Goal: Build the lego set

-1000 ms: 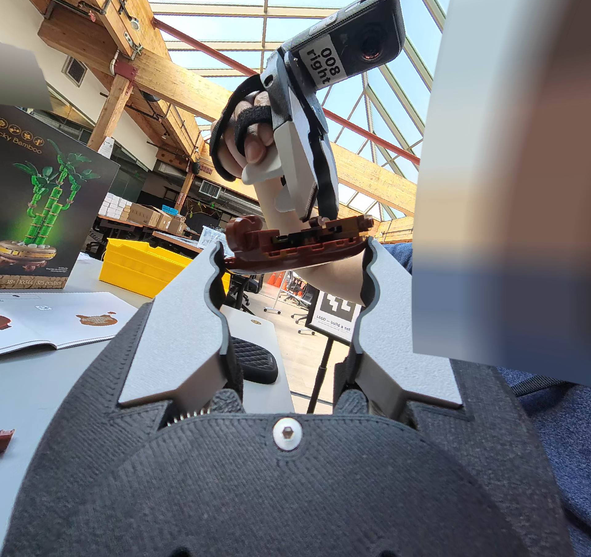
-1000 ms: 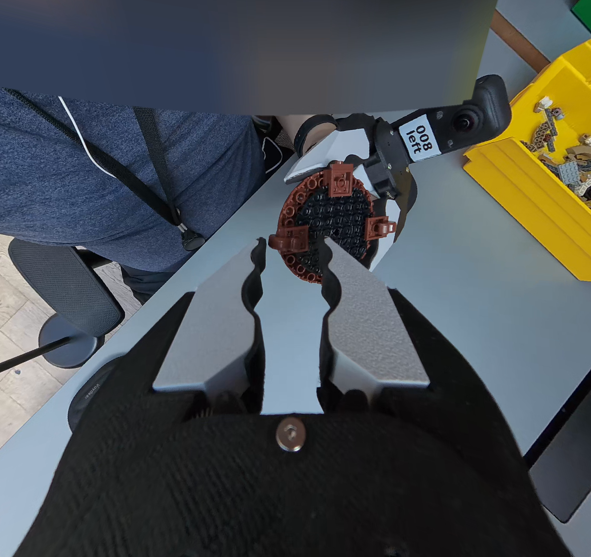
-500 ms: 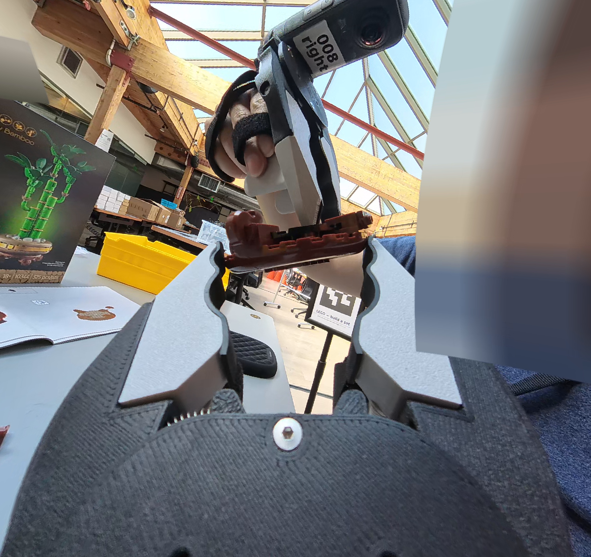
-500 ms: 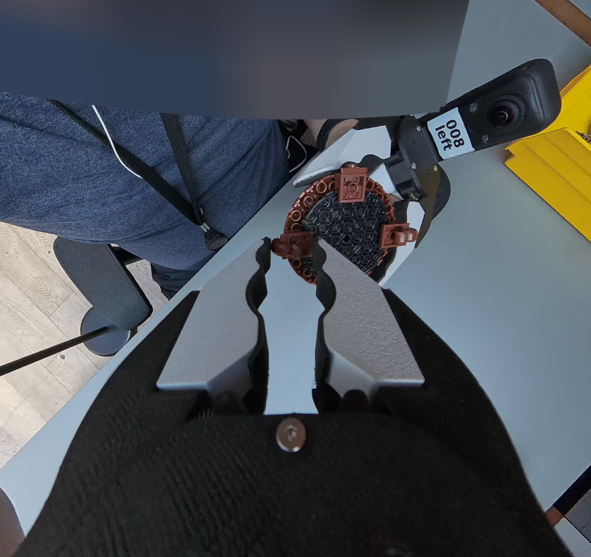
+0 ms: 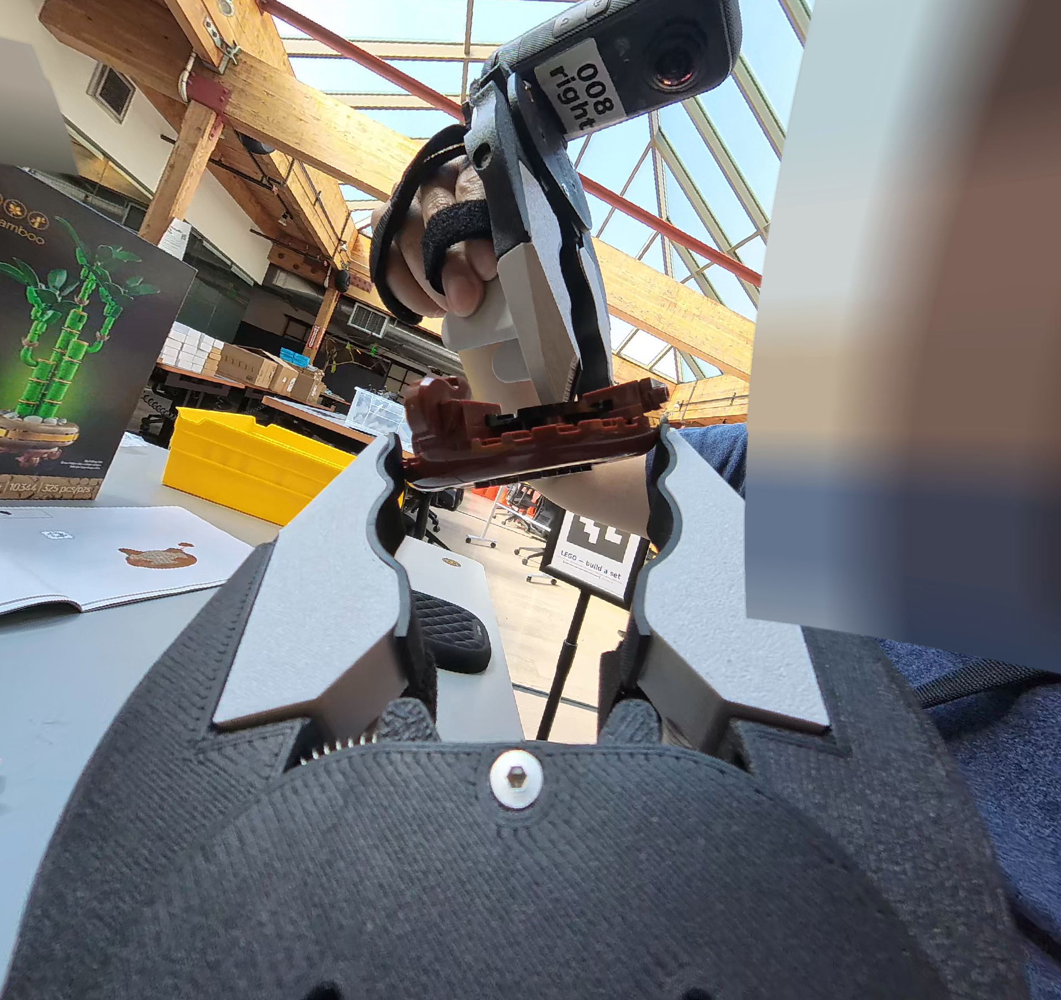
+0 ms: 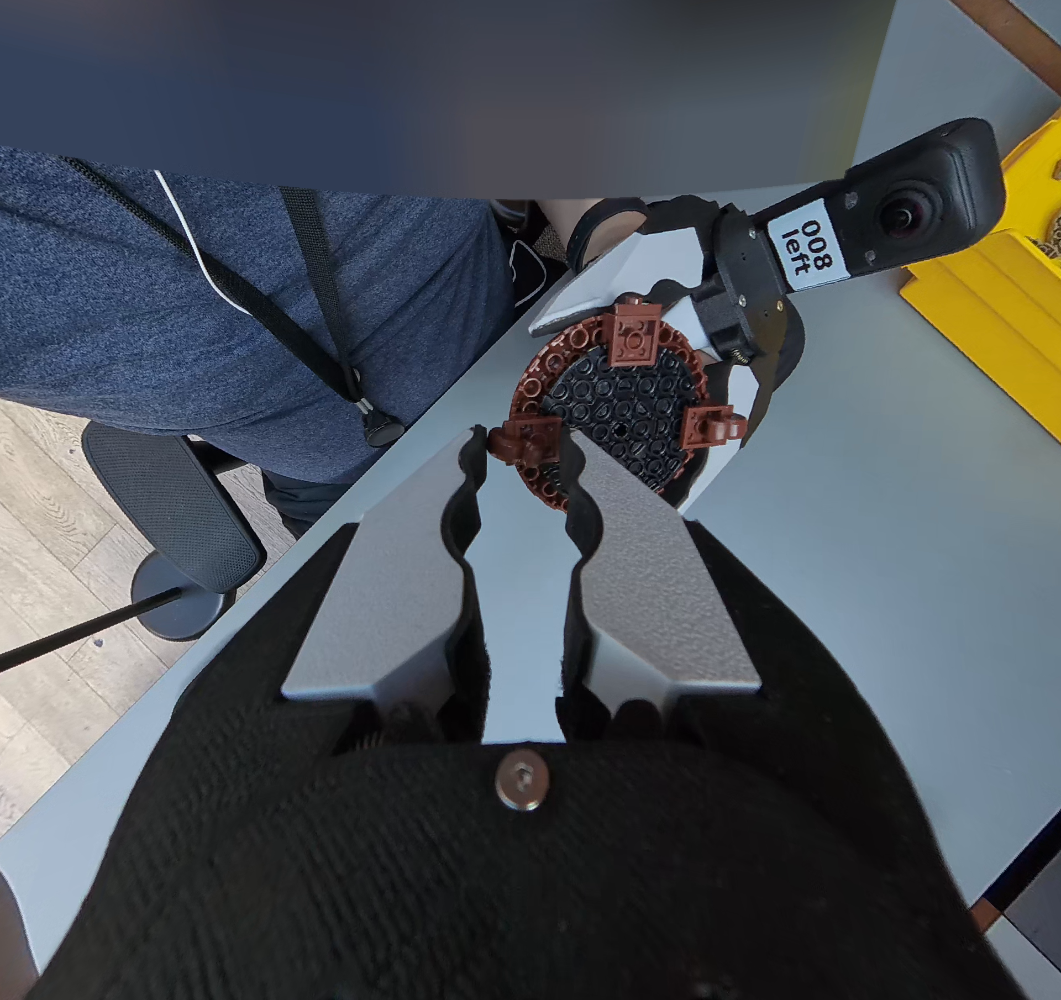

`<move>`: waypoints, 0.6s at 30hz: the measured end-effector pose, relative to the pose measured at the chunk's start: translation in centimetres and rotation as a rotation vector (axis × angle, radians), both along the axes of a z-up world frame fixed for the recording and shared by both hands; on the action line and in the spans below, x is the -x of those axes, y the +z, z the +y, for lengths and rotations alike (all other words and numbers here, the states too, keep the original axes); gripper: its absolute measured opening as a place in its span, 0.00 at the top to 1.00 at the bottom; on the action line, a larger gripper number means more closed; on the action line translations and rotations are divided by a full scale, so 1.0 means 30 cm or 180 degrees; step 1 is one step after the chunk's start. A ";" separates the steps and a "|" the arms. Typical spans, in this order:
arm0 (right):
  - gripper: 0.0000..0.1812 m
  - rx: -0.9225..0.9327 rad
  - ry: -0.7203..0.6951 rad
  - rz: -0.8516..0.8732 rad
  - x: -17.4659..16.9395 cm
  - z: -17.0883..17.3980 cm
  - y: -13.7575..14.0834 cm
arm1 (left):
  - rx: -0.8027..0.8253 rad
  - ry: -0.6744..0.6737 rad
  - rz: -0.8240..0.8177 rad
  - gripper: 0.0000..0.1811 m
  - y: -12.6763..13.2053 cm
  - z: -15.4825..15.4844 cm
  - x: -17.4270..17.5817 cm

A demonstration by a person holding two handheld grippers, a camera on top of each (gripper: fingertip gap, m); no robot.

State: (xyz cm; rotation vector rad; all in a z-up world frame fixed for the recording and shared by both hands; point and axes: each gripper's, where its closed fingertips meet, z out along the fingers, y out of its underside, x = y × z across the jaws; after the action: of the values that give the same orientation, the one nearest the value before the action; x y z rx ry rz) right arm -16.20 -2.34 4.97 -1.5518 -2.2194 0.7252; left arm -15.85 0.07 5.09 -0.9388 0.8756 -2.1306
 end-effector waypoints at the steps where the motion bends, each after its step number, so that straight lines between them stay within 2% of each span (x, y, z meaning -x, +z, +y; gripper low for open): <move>1: 0.87 -0.0011 -0.0006 0.0009 0.001 0.001 0.000 | 0.0032 -0.0028 -0.0003 0.53 0.001 0.001 0.000; 9: 0.87 -0.0056 -0.0041 0.0065 0.000 0.013 -0.002 | 0.0303 -0.0290 0.0029 0.53 -0.004 0.010 -0.004; 18: 0.87 -0.0051 -0.0071 0.0158 0.006 0.022 0.001 | 0.0364 -0.0313 0.0006 0.53 -0.001 0.021 -0.003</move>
State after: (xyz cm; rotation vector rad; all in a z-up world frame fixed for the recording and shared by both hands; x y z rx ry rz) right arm -16.37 -1.67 5.02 -1.5316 -2.1637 0.7298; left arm -15.77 0.69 5.05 -0.9730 0.8234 -2.2847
